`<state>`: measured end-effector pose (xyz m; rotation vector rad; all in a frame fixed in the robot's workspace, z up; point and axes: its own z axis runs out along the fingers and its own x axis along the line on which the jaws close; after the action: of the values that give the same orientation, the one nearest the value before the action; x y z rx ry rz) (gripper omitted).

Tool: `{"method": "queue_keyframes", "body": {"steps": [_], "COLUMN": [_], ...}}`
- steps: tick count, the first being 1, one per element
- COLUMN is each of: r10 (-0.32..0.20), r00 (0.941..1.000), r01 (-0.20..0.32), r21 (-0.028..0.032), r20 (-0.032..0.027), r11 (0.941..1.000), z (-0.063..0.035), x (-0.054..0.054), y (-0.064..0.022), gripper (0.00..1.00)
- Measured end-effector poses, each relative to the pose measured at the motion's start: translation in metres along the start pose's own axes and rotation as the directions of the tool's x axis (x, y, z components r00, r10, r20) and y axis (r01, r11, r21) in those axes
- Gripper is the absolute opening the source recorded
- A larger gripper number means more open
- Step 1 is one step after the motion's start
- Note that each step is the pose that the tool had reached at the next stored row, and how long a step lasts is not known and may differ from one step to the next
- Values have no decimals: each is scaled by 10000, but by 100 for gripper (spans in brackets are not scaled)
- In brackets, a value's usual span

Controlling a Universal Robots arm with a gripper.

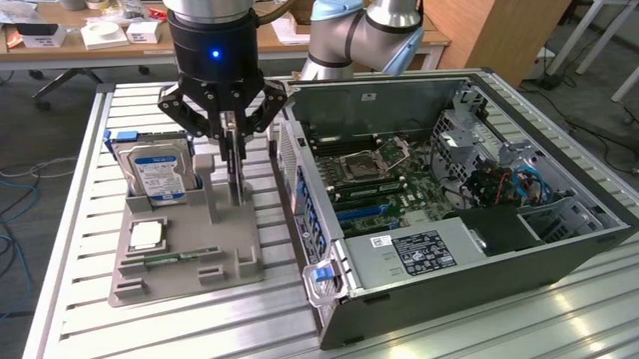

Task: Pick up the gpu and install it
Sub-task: 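Pick up the gpu and move the gpu toward the slot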

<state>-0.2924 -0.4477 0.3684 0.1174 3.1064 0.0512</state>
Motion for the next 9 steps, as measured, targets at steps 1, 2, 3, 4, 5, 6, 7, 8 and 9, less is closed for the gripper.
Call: {"method": "queue_keyframes", "body": {"steps": [1, 2, 3, 4, 5, 6, 7, 8, 9], "r10": [0, 0, 0, 0, 0, 0, 0, -1, 0], "r00": [10000, 10000, 10000, 10000, 10000, 10000, 10000, 10000, 10000], "r01": [0, 0, 0, 0, 0, 0, 0, 1, 0], "r21": [-1, 0, 0, 1, 1, 1, 1, 1, 1], "r20": [1, 0, 0, -1, -1, -1, -1, -1, -1], "r11": [10000, 10000, 10000, 10000, 10000, 10000, 10000, 10000, 10000], "z": [-1, -1, -1, -2, -2, -2, -2, -2, -2], "x": [0, 0, 0, 0, 0, 0, 0, 0, 0], "y": [0, 0, 0, 0, 0, 0, 0, 0, 0], "gripper": [26, 26, 26, 26, 26, 26, 26, 26, 26]}}
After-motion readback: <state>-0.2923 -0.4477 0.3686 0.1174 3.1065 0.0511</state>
